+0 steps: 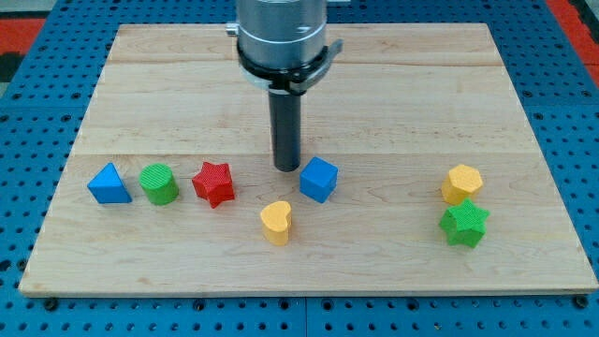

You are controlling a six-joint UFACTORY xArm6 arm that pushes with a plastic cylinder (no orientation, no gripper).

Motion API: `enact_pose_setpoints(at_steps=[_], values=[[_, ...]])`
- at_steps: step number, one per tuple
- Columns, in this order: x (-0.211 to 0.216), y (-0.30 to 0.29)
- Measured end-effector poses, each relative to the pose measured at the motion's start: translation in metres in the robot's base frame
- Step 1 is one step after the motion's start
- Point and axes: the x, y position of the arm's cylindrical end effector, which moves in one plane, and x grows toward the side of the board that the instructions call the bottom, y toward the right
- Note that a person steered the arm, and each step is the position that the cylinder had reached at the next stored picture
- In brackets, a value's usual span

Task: Touch the left side of blue cube

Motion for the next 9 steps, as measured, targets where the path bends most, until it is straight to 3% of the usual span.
enact_pose_setpoints(at_steps=[1,2,6,9], values=[[0.009,0.012],[0.015,0.078],[0.017,0.05],[0.052,0.06]])
